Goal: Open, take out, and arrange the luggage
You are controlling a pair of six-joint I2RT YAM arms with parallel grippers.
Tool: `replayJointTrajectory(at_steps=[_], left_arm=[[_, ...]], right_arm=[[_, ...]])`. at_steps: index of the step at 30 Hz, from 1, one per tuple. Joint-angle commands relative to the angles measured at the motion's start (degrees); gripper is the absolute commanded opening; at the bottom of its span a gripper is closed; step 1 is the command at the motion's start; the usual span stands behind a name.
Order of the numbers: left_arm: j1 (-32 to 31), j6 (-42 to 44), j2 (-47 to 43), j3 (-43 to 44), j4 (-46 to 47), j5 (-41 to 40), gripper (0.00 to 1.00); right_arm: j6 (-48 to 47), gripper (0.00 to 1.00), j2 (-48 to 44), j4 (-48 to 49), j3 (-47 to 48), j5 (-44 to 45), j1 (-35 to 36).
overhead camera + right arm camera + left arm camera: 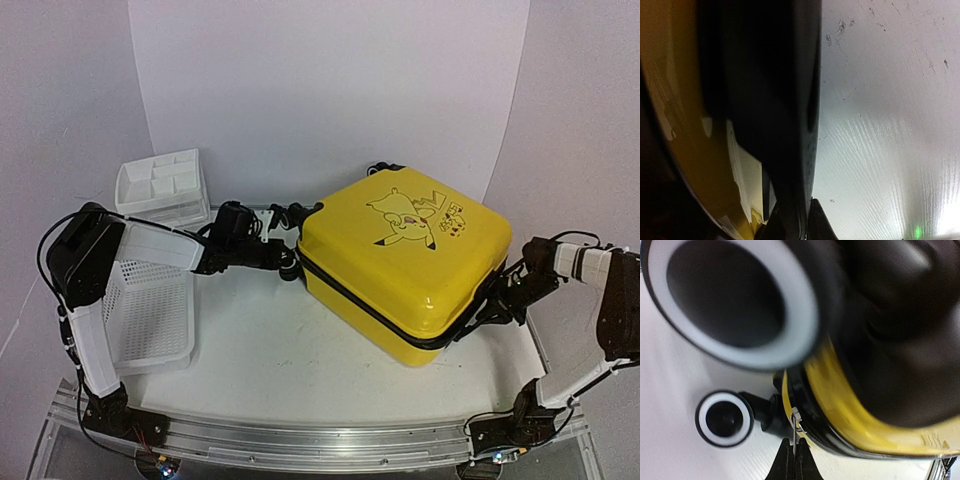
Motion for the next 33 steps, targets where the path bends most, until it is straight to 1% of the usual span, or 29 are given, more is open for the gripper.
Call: replayJointTrajectory(at_steps=[1, 3, 5, 6, 8, 9, 12, 13, 14, 15, 16, 17, 18, 19, 21, 23, 24, 25, 26, 28, 30, 33], left_arm=[[4.82, 1.09, 4.39, 9.53, 4.47, 0.48, 0.00], [6.14, 0.62, 8.05, 12.97, 4.47, 1.68, 0.00], [7.41, -0.62, 10.57, 16.02, 4.58, 3.90, 0.00], [7.56, -1.22, 11.13, 16.83, 4.64, 5.43, 0.00], [7.10, -1.34, 11.37, 17.24, 4.96, 5.90, 0.00], [6.70, -1.01, 11.61, 17.59, 5.07, 5.90, 0.00], [6.12, -1.30, 12.51, 18.24, 5.09, 5.61, 0.02], [6.03, -1.49, 12.43, 18.05, 5.09, 5.25, 0.03], [5.94, -1.62, 12.20, 17.58, 5.09, 4.52, 0.03], [5.91, -1.69, 11.70, 17.02, 5.09, 3.65, 0.04], [5.87, -1.77, 11.14, 16.59, 5.04, 3.37, 0.06], [5.97, -1.70, 10.24, 15.88, 5.05, 3.58, 0.10], [5.97, -1.47, 8.93, 14.81, 5.02, 3.80, 0.17], [5.97, -1.35, 7.32, 13.41, 5.00, 3.80, 0.27], [6.00, -1.39, 3.02, 8.58, 4.71, 3.23, 0.43], [6.00, -1.25, -2.86, 3.68, 4.00, 3.66, 0.55], [5.93, -1.01, -5.54, 1.45, 3.13, 4.38, 0.62], [5.99, -0.74, -7.88, -0.45, 1.64, 5.05, 0.75], [5.98, -0.36, -10.26, -1.82, -0.41, 5.87, 0.80], [6.00, 0.57, -14.49, -3.26, -4.91, 7.72, 0.85], [6.08, 2.20, -17.72, -2.73, -9.11, 10.26, 0.87], [6.15, 6.27, -18.33, 4.69, -18.41, 11.49, 0.88]], right_arm=[[-7.16, 0.00, 2.13, -3.14, 2.52, 3.40, -0.84], [-7.61, 0.00, 2.66, -3.81, 3.69, 3.83, -0.78], [-6.67, 0.00, 2.08, -3.90, 3.96, 1.27, -0.54], [-5.61, 0.00, 0.87, -4.06, 3.93, 0.95, 0.37], [-4.58, 0.00, -2.52, -5.03, 4.28, 2.87, 3.18], [-3.60, 0.00, -4.29, -6.10, 4.50, 3.78, 3.79], [-0.13, 0.03, -9.31, -7.71, 5.52, 2.20, 3.95], [0.58, 0.05, -10.65, -8.21, 5.96, 1.90, 3.97], [1.16, 0.11, -11.91, -8.95, 6.41, 1.92, 3.97], [1.77, 0.23, -12.97, -9.68, 6.84, 2.10, 4.05], [2.19, 0.31, -13.97, -10.68, 7.44, 2.40, 4.06], [1.95, 0.37, -14.73, -12.23, 8.34, 2.93, 4.11], [1.50, 0.45, -15.46, -13.89, 9.43, 3.99, 4.33], [0.52, 0.53, -15.97, -16.15, 10.63, 5.12, 4.45], [-2.02, 0.64, -16.97, -20.66, 13.50, 8.11, 4.50], [-4.85, 0.70, -18.54, -24.76, 16.21, 11.73, 4.70], [-5.93, 0.72, -19.55, -25.90, 17.28, 12.92, 4.89], [-6.85, 0.75, -20.35, -26.58, 18.25, 13.65, 5.06], [-7.35, 0.77, -20.95, -26.93, 19.21, 14.06, 5.48], [-7.87, 0.80, -20.89, -26.97, 21.04, 12.58, 7.16], [-7.54, 0.81, -19.60, -26.87, 23.79, 11.67, 11.36], [-6.62, 0.87, -18.11, -26.53, 27.60, 13.98, 21.23]])
